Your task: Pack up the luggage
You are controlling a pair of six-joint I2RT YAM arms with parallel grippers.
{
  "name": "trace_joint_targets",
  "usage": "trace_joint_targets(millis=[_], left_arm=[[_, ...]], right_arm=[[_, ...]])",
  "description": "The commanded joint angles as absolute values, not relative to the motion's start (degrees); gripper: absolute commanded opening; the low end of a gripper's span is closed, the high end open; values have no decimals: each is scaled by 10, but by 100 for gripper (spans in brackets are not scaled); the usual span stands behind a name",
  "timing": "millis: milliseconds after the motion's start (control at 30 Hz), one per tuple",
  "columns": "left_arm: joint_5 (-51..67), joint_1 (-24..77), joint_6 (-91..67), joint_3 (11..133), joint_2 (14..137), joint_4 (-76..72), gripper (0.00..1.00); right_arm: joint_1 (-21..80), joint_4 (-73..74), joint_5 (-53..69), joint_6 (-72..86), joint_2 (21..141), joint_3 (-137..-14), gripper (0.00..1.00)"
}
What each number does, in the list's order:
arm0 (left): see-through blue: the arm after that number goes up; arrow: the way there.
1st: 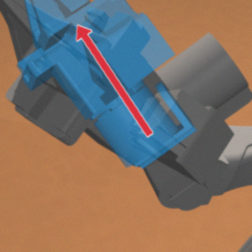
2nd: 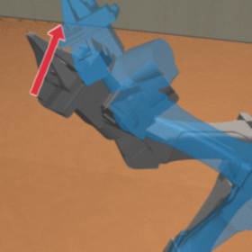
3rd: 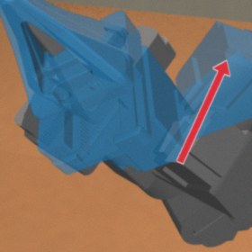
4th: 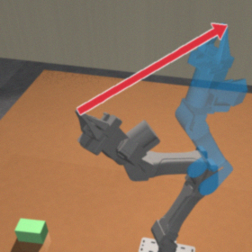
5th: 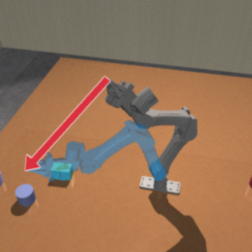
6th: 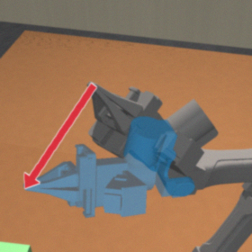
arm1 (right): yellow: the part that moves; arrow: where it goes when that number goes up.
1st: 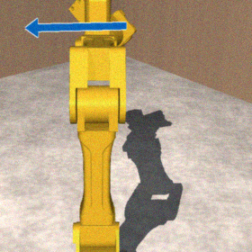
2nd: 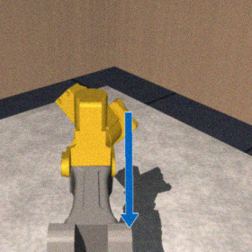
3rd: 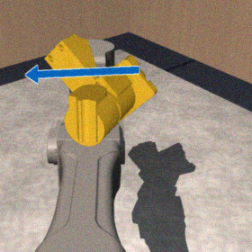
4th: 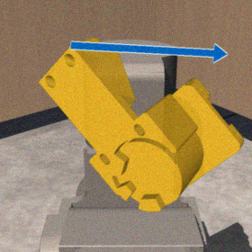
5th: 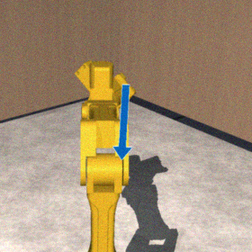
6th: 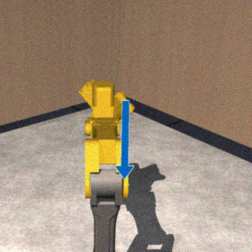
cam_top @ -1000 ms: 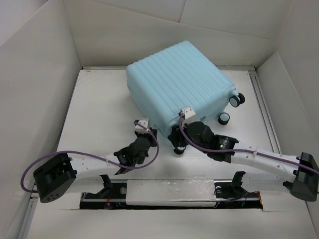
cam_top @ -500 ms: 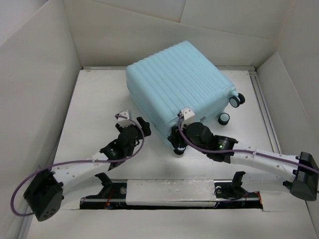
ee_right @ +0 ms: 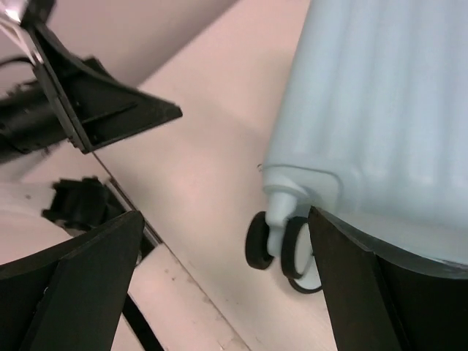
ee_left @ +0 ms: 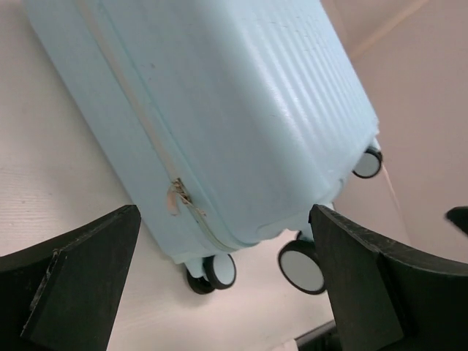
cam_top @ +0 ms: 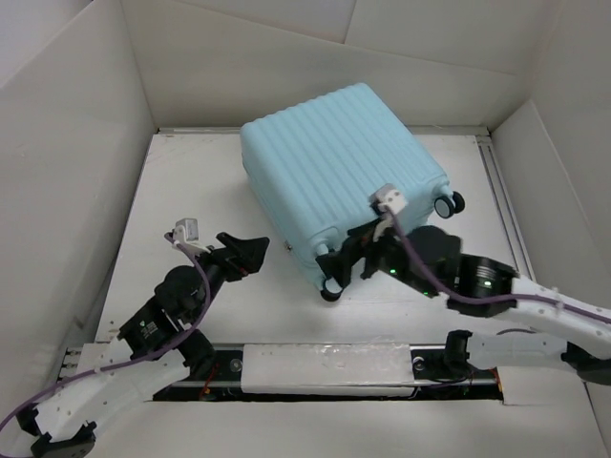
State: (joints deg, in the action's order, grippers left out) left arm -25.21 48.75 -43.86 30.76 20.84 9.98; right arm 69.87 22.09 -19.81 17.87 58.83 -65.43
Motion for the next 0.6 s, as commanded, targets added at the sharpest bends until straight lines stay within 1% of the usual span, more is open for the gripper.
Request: trace_joint_targets(millis=[0,67,233,367,500,567], left_arm=[[-205,490,-446,352,194,144,100],[-198,490,-441,359,187,138,100],[-170,490,-441,329,168,123,100],[-176,490,-446,304,168,129,100],[-171,490,-440,295,197,114,100],[-186,490,-440,295,225,114,100]], right_arm=[[704,267,-262,164,480,-672,100],[704,280,-297,174,439,-648,100],[704,308,-339,199,315,-537,100],[704,309,-368,216,264,-469,100],[704,281,-381,216,258,-411,100],[704,276,-403,233,278,-391,100]])
